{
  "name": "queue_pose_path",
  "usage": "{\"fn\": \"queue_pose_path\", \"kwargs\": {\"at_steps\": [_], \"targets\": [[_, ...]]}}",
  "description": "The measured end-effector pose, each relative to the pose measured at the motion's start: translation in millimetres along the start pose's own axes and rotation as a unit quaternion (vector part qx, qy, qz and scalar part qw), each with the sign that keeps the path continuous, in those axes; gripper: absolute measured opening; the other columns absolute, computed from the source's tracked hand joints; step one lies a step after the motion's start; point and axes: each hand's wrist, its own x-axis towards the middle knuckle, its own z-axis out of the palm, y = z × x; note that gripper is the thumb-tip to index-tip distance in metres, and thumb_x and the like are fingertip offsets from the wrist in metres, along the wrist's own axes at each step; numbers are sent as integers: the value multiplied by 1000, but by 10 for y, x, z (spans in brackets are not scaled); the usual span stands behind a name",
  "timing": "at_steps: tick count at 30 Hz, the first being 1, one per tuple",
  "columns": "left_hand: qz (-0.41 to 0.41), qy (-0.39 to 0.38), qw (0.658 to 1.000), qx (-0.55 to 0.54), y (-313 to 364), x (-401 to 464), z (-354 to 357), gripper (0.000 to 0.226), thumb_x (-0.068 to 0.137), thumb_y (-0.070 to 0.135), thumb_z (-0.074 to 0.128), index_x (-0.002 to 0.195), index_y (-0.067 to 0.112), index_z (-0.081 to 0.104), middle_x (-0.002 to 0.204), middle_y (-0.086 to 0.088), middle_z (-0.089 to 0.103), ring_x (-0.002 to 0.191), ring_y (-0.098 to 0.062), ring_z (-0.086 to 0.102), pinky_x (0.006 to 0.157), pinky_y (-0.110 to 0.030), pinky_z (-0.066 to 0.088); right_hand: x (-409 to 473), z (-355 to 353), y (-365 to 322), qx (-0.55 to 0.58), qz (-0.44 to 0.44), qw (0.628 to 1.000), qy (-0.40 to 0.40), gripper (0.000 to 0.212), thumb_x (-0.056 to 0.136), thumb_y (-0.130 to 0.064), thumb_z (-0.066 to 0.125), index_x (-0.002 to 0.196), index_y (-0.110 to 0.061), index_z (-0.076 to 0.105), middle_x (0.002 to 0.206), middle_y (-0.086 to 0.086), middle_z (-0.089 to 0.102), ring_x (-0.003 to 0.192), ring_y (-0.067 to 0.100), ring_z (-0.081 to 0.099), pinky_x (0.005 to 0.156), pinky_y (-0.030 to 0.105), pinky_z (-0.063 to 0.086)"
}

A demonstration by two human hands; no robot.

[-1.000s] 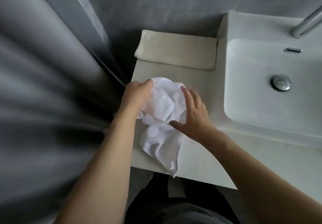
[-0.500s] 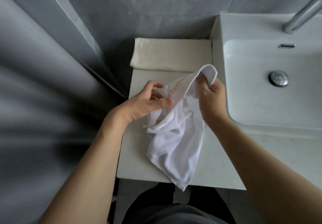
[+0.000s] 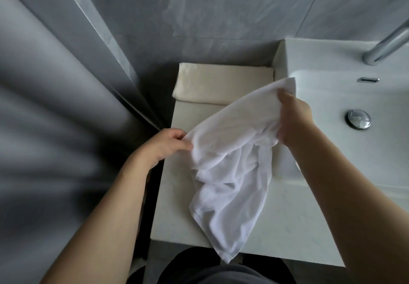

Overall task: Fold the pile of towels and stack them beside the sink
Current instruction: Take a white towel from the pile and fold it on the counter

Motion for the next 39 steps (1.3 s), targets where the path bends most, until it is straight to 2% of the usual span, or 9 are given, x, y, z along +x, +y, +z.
{"fn": "queue_pose_path", "kwargs": {"at_steps": [5,8,10,13,18,22,26,34,39], "targets": [[33,122,921,-368,29,287,-60,7,94,8,60,90,13,59,82,-1,71,79,-17,68,68,-31,58,255,118,-132,26,32,998,40,12,85,-20,57,75,-13,58,77,2,59,78,25,58,70,30,47],[88,172,910,-367,180,533,-230,8,93,14,65,101,13,62,100,-8,71,91,-23,69,71,-34,58,446,208,-221,67,14,996,55,12,91,-19,54,95,-11,62,81,3,60,78,22,59,80,33,50],[88,94,907,-401,249,678,-284,24,95,18,64,118,9,62,119,-14,69,109,-28,67,84,-38,58,540,267,-292,53,-18,997,47,22,97,-25,48,108,-9,59,83,2,58,73,18,58,66,17,50],[12,34,943,-331,299,844,-163,20,97,13,60,117,10,64,109,-9,74,109,-30,68,90,-40,58,679,359,-336,51,-24,998,39,16,99,-26,47,102,-14,58,81,2,58,66,15,55,50,15,46],[47,278,930,-235,575,1344,-407,11,99,22,50,94,18,59,90,-1,65,79,-18,61,70,-35,51,1059,467,-385,-142,-86,979,119,28,99,-30,39,103,-8,56,90,10,59,84,30,55,68,31,44],[118,325,933,99,789,1852,-663,21,100,26,42,87,10,46,76,5,49,69,-21,44,62,-32,24,1401,565,-374,-509,-260,816,84,28,101,-25,31,123,-10,40,107,23,62,92,45,60,72,43,41],[89,311,929,179,790,2308,-607,27,105,30,37,104,6,50,109,-20,62,99,-38,57,74,-37,37,1781,743,-411,-610,-275,741,64,49,96,-11,40,142,-8,22,110,23,61,92,46,62,75,46,46],[16,355,914,198,560,2706,-349,36,107,35,32,120,5,49,118,-22,64,109,-44,59,77,-43,42,2296,1025,-171,-522,-179,832,53,50,98,-9,28,146,0,18,134,25,47,117,44,52,89,47,43],[1,391,896,211,552,2774,-289,37,107,34,33,114,2,49,112,-24,65,104,-46,61,72,-43,40,2472,1153,-150,-577,-145,803,38,54,99,-15,34,149,-5,15,140,26,39,121,44,48,94,47,41]]}}
